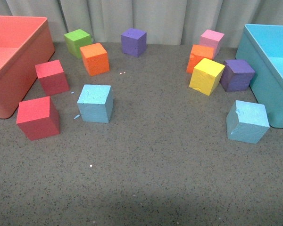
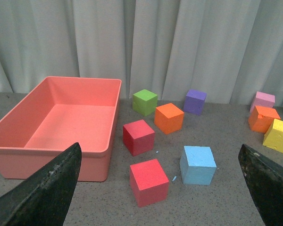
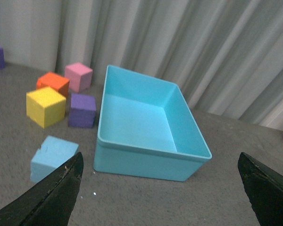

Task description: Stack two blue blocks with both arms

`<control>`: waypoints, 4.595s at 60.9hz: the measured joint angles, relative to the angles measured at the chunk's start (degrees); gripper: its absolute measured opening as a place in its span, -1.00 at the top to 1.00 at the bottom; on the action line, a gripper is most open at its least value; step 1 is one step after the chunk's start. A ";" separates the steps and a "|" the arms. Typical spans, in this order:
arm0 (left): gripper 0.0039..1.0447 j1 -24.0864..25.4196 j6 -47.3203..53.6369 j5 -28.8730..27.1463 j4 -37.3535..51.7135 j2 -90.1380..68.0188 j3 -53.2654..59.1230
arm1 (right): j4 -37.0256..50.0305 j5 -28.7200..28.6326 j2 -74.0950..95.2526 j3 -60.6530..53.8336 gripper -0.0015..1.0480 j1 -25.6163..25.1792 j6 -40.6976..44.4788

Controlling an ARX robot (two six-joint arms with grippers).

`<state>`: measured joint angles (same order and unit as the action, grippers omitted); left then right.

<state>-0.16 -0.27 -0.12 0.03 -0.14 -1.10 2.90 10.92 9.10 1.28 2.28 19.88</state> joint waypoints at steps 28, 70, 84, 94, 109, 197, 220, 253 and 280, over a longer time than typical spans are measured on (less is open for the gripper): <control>-0.88 0.00 0.00 0.00 0.00 0.00 0.00 | -0.39 -4.31 59.87 27.43 -0.82 2.51 -25.18; -0.88 0.00 0.00 -0.02 0.00 0.00 0.00 | -6.75 -4.20 97.29 49.03 -0.82 6.25 -38.21; -0.88 0.00 0.00 -0.02 0.00 0.00 0.00 | -8.50 -3.39 101.66 52.50 -0.82 6.88 -38.36; -0.88 0.00 0.00 -0.02 0.00 0.00 0.00 | -7.78 -3.26 104.74 53.55 -0.82 6.88 -38.38; -0.88 0.00 0.00 -0.02 0.00 0.00 0.00 | -6.64 -3.41 109.55 56.33 -0.72 7.19 -38.66; -0.88 0.00 0.00 0.00 0.00 0.00 0.00 | -11.04 -10.36 112.34 65.11 0.22 23.96 -39.10; -0.88 0.00 0.00 0.00 0.00 0.00 0.00 | -11.85 -10.25 115.65 67.12 0.04 25.64 -37.57; -0.88 0.00 0.00 -0.02 0.00 0.00 0.00 | 11.19 -0.83 107.12 54.36 -0.65 25.07 -32.46; -0.88 0.02 0.00 0.11 -0.02 0.11 0.00 | 76.63 4.87 89.68 17.05 0.76 13.99 -20.17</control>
<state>-0.14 -0.27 -0.01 0.01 -0.03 -1.10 79.53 15.79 98.78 18.33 16.27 -0.30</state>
